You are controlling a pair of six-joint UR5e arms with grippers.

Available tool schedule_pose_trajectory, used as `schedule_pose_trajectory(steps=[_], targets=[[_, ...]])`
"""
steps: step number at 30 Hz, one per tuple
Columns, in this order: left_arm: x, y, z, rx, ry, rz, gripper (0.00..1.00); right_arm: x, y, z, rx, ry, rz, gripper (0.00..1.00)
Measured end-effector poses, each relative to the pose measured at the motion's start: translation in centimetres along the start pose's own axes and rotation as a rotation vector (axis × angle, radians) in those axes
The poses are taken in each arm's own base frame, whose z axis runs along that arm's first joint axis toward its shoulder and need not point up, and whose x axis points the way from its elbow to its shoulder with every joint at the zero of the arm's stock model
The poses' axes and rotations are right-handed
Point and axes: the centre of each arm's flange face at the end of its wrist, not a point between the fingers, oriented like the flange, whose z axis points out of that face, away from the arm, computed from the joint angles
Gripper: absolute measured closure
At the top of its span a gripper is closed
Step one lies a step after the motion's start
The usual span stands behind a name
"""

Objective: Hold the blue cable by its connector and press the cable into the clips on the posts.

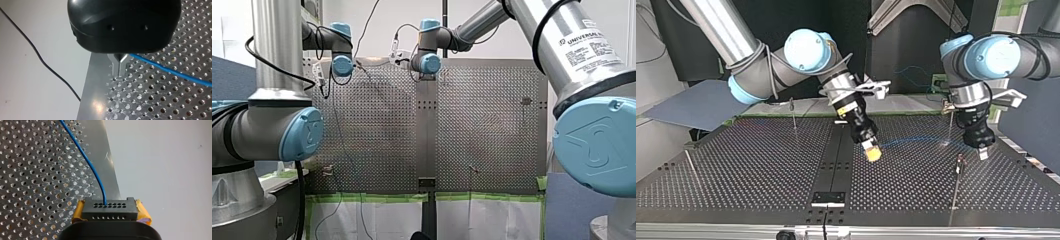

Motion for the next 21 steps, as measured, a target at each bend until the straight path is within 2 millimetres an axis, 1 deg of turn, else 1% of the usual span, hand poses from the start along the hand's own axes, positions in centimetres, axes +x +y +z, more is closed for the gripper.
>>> schedule_pose_trajectory(steps=[9, 21], targets=[[-1.0, 0.1, 1.0, 0.013, -0.019, -0.024, 1.00, 0.2, 0.6, 0.1, -0.010, 0.004, 0.004, 1.00], [-0.8, 0.5, 1.7, 0.031, -0.014, -0.026, 1.00, 0.2, 1.0, 0.2, -0.015, 0.005, 0.004, 1.00]])
